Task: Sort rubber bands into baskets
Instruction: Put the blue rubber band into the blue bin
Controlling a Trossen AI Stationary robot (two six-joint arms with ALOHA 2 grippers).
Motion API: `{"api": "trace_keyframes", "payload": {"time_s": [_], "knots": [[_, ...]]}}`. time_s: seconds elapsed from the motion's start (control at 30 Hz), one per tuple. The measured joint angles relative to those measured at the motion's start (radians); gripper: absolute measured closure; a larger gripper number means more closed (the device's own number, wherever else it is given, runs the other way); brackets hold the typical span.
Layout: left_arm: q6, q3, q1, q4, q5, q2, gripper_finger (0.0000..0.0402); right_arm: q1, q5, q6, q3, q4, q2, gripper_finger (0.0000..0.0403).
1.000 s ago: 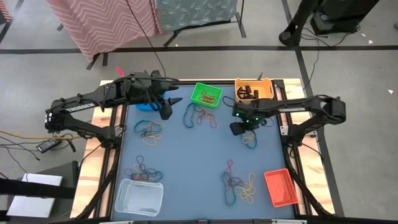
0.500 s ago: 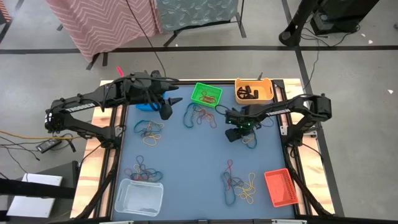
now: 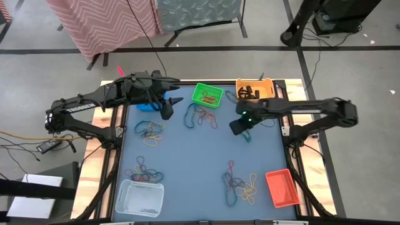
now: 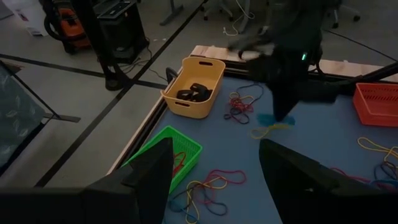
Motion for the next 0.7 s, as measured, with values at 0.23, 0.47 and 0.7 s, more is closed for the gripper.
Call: {"api": "trace_keyframes", "payload": {"time_s": [0.23,0.47,0.7], "knots": [[0.000,0.000,0.000,0.006,0.000,0.000,0.0161,-0.006,0.003,0.049,-0.003,-0.038,-0.229,0.0400],[0.000,0.000,0.000,0.018,0.000,0.000,0.0161,-0.010,0.078,0.095,-0.003,0.012,-0.339,0.0401],[-0.005,0.000,0.000,0.021,0.000,0.000,0.0161,-0.010,0.077,0.087,-0.003,0.288,-0.259,0.0401]]}}
